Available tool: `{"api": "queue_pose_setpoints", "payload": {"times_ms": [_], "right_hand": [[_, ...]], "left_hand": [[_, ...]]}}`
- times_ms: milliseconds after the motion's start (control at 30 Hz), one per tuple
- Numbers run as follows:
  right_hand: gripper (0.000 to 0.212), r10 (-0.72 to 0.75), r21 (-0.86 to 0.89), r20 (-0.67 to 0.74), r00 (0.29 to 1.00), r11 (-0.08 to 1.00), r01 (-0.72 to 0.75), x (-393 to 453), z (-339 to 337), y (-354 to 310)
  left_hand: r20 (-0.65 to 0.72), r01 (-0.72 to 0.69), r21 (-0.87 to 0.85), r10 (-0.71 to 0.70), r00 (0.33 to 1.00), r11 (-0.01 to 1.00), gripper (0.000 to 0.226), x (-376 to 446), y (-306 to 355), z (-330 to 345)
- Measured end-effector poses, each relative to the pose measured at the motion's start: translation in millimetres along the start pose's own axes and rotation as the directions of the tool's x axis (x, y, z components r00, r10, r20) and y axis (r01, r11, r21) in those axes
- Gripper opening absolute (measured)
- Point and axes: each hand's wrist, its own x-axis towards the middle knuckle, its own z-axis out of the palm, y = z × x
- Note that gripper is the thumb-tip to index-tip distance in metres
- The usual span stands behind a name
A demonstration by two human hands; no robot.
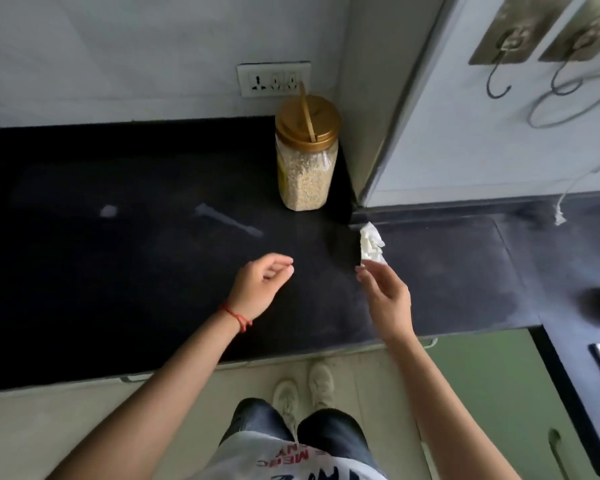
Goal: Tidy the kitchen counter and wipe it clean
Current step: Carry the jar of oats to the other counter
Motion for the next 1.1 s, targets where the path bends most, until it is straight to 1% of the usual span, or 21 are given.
{"api": "queue_pose_setpoints", "payload": {"times_ms": [100,167,233,300,367,433,500,633,700,767,800,867,900,933,967,1033,1067,1100], "right_hand": [[0.026,-0.075,-0.026,0.046,0.996,0.997,0.077,49,16,-24],[0.034,-0.112,-0.048,0.083,0.99,0.992,0.116,78,27,-39],[0.043,-0.123,-0.052,0.12,0.985,0.99,0.13,105,37,-53],[0.054,-0.112,-0.065,0.159,0.981,0.99,0.123,128,47,-63],[0.063,-0.095,-0.098,0.21,0.973,0.988,0.117,149,54,-69],[0.07,-0.098,-0.113,0.276,0.956,0.985,0.133,161,60,-73],[0.072,-0.13,-0.109,0.318,0.939,0.979,0.172,166,65,-72],[0.072,-0.164,-0.069,0.32,0.933,0.978,0.196,162,69,-64],[0.075,-0.167,-0.05,0.357,0.919,0.979,0.198,154,72,-59],[0.078,-0.173,-0.06,0.408,0.896,0.975,0.216,142,77,-51],[0.077,-0.177,-0.076,0.437,0.882,0.97,0.232,137,79,-47],[0.068,-0.216,-0.119,0.487,0.847,0.944,0.309,134,82,-38],[0.06,-0.244,-0.13,0.489,0.837,0.929,0.346,136,84,-37],[0.052,-0.263,-0.129,0.46,0.848,0.925,0.357,141,86,-38],[0.044,-0.273,-0.105,0.399,0.875,0.935,0.339,147,88,-42],[0.035,-0.229,-0.039,0.237,0.944,0.969,0.245,164,93,-59],[0.035,-0.186,-0.01,0.183,0.965,0.982,0.191,174,96,-69],[0.036,-0.141,0.018,0.17,0.975,0.99,0.14,185,101,-79]], "left_hand": [[-0.151,-0.015,0.052,0.022,0.988,0.999,0.027,45,19,-5],[-0.217,-0.016,0.044,0.025,0.976,0.999,0.039,73,34,-5],[-0.24,0.009,0.009,-0.007,0.971,1.0,0.056,99,45,-1],[-0.234,0.039,-0.05,-0.05,0.971,0.998,0.07,120,52,6],[-0.234,0.04,-0.099,-0.062,0.97,0.994,0.079,134,57,14],[-0.264,0.034,-0.133,-0.068,0.962,0.991,0.083,142,58,20],[-0.309,0.007,-0.145,-0.052,0.95,0.989,0.086,146,57,25],[-0.338,-0.007,-0.113,-0.031,0.941,0.994,0.097,151,48,25],[-0.347,-0.004,-0.117,-0.037,0.937,0.993,0.104,154,43,20],[-0.369,-0.016,-0.131,-0.033,0.929,0.991,0.106,156,37,10],[-0.381,-0.023,-0.129,-0.028,0.924,0.991,0.107,157,34,4],[-0.39,-0.013,-0.095,-0.025,0.92,0.995,0.11,158,27,-8],[-0.389,-0.003,-0.069,-0.024,0.921,0.998,0.112,158,24,-13],[-0.386,0.002,-0.045,-0.02,0.922,0.999,0.113,158,22,-17],[-0.385,0.002,-0.029,-0.013,0.923,1.0,0.114,159,21,-19],[-0.393,-0.004,-0.015,-0.003,0.92,1.0,0.115,162,21,-18],[-0.4,-0.003,-0.016,-0.004,0.917,1.0,0.114,163,22,-18],[-0.403,-0.004,-0.022,-0.005,0.915,1.0,0.114,165,22,-17]]}}
